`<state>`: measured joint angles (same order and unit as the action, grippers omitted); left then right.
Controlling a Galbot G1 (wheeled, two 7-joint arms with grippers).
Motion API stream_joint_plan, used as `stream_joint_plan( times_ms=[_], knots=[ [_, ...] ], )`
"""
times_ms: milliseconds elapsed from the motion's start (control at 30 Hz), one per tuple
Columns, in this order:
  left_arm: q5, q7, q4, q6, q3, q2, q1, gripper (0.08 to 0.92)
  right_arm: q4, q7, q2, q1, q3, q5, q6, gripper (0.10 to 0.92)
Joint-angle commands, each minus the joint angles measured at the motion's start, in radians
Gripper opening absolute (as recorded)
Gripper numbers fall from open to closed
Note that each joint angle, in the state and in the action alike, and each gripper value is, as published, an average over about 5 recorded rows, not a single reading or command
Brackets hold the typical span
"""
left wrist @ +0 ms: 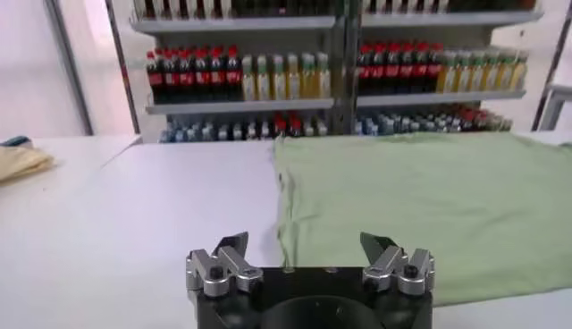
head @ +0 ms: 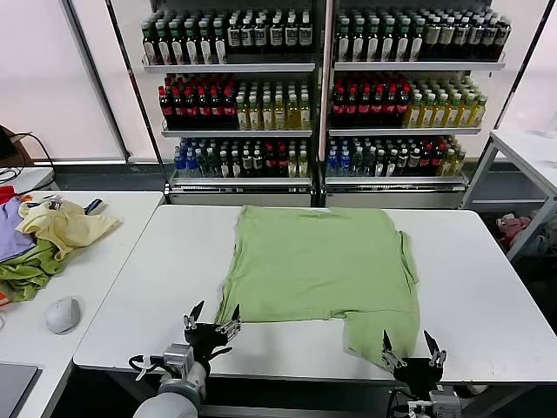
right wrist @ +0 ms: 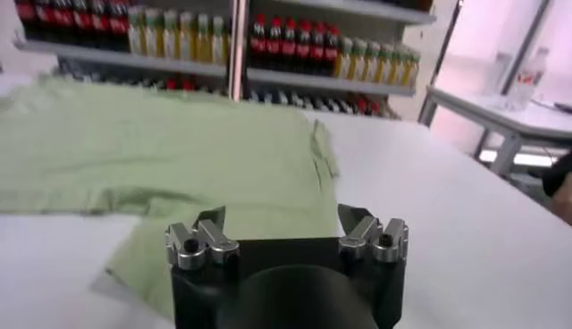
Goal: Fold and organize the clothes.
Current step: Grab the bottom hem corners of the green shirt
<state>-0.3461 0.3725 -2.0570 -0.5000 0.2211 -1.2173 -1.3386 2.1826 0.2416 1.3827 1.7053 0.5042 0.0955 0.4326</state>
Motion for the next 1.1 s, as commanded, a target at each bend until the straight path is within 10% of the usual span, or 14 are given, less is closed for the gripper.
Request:
stream_joint_plan(
  times_ms=[33, 533, 1100],
  knots=[
    [-0.046, 0.045, 0.086, -0.083, -0.025, 0.011, 0.091, 0.823, -0.018, 0.031, 0.007, 0.000, -0.015, -0.001, 0.079, 0.823],
    [-0.126, 0.057, 0.071, -0.084, -0.047, 0.046, 0.046, 0.792, -0.022, 0.042, 0.017, 0.006, -0.029, 0.049, 0.103, 0.690],
    [-0.188, 0.059, 0.061, -0.081, -0.046, 0.042, 0.040, 0.310, -0.002, 0.018, -0.011, 0.029, -0.021, 0.088, 0.093, 0.263]
  ],
)
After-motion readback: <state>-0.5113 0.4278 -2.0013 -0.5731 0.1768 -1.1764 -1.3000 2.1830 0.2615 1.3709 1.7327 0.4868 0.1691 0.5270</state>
